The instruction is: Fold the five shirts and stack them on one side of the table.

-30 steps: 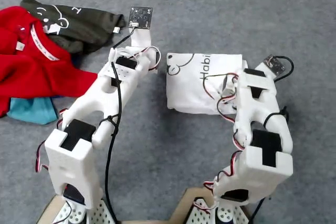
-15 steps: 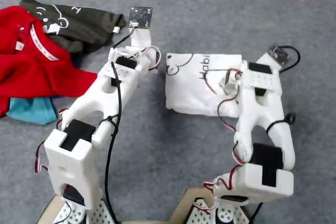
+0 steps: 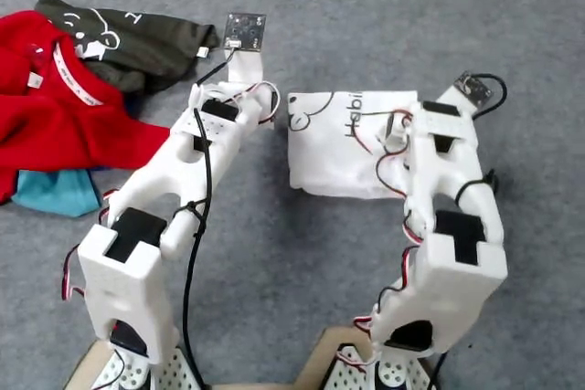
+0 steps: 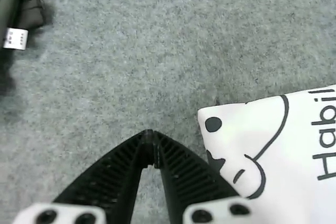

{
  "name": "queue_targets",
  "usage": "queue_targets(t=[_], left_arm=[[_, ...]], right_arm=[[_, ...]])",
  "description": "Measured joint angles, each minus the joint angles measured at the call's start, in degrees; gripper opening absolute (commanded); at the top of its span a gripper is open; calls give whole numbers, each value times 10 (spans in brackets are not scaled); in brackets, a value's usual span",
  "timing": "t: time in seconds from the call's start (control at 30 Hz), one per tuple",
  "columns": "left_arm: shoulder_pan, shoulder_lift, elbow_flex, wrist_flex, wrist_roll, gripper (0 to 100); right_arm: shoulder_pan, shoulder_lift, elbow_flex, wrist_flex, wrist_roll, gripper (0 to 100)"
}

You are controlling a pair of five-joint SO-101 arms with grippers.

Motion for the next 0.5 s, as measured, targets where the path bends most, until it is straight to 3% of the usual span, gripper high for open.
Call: queue_targets(t=[0.13, 0.5], left_arm=[[0, 0, 0, 0, 0, 29], [0, 0, 0, 0, 0, 29]], right_arm=[[2, 8, -33, 38, 0, 77], [2, 13, -71, 54, 34, 15]])
